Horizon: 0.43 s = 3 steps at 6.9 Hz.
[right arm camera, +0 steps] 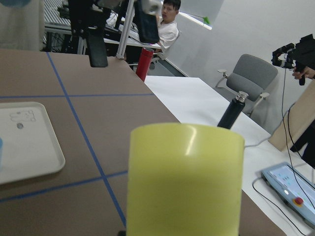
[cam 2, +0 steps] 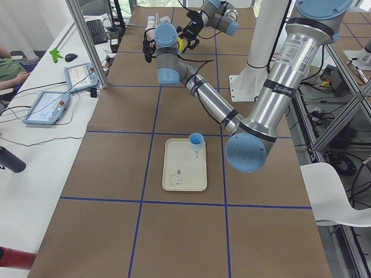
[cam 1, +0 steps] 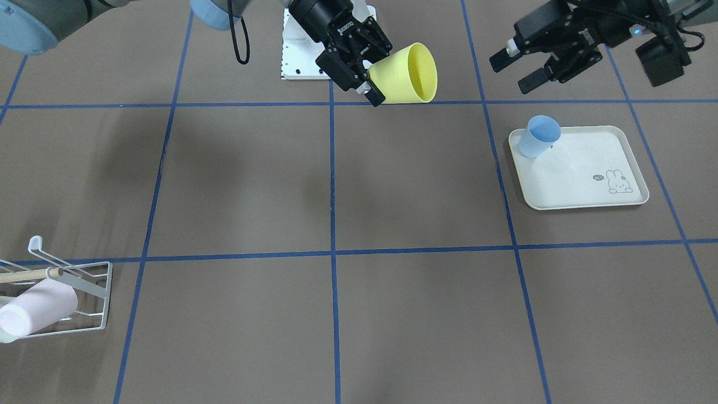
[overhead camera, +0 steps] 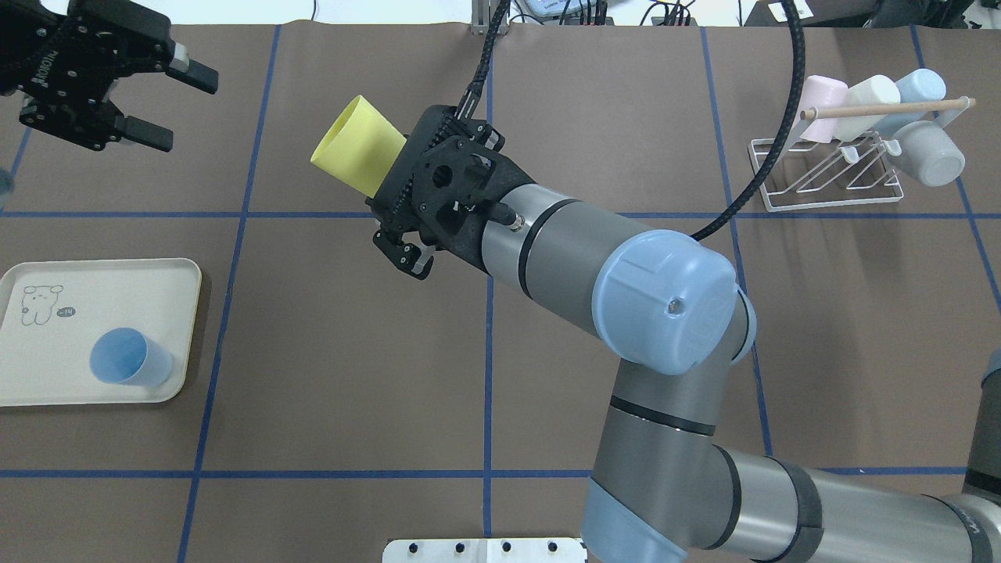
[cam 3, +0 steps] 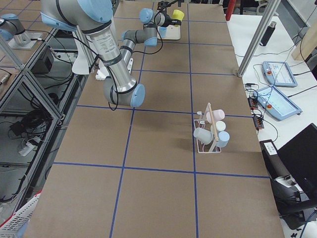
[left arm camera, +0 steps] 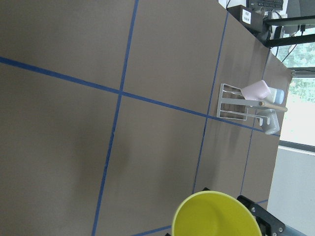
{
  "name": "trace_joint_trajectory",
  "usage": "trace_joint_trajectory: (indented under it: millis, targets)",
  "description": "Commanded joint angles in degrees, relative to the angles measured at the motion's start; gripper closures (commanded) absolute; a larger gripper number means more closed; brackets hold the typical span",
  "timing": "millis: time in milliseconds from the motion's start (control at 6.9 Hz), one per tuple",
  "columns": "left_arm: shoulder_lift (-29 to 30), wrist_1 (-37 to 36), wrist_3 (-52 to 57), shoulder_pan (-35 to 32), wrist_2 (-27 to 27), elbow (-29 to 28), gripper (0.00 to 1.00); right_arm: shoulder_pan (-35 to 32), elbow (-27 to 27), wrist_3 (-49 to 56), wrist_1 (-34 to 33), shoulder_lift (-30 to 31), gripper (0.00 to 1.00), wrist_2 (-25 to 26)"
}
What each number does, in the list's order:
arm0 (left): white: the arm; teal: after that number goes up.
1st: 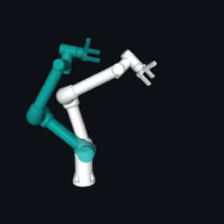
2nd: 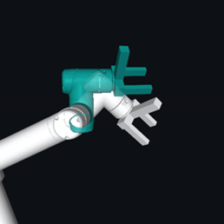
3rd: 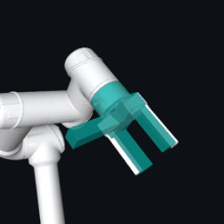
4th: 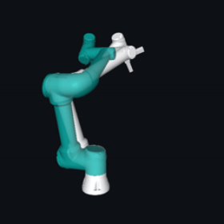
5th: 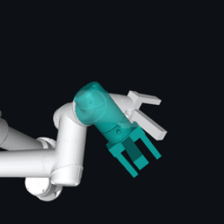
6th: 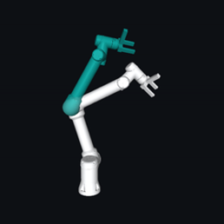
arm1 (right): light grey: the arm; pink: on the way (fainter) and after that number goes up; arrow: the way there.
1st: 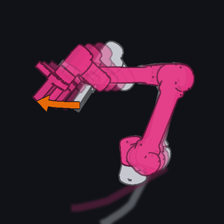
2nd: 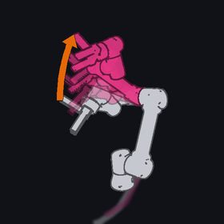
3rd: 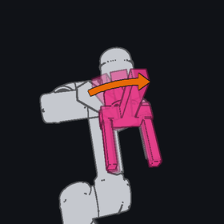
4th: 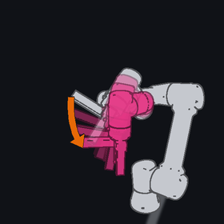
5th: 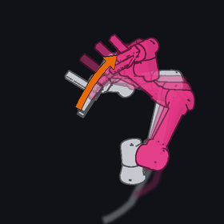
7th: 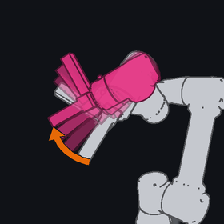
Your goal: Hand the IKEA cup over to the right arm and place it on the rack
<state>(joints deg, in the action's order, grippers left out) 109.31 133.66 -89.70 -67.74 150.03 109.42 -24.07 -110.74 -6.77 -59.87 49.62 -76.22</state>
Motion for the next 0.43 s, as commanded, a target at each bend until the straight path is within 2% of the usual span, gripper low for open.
trace_joint_trajectory:
  millis: [0, 145, 290]
  targets:
    - [-10.64, -0.59, 18.58, -2.83, -7.25, -0.52, 0.00, -3.95, -6.75, 0.00, -21.87, -0.31, 0.59, -0.07]
    - [-13.57, -5.20, 28.08, -2.75, -12.87, -0.44, 0.00, -6.67, -6.77, 0.00, -27.53, -0.40, 0.60, -0.59]
    - [-15.77, -10.12, 38.27, -2.92, -15.79, -0.61, 0.00, -10.00, -6.94, 3.22, -33.50, -0.57, 0.60, -3.38]
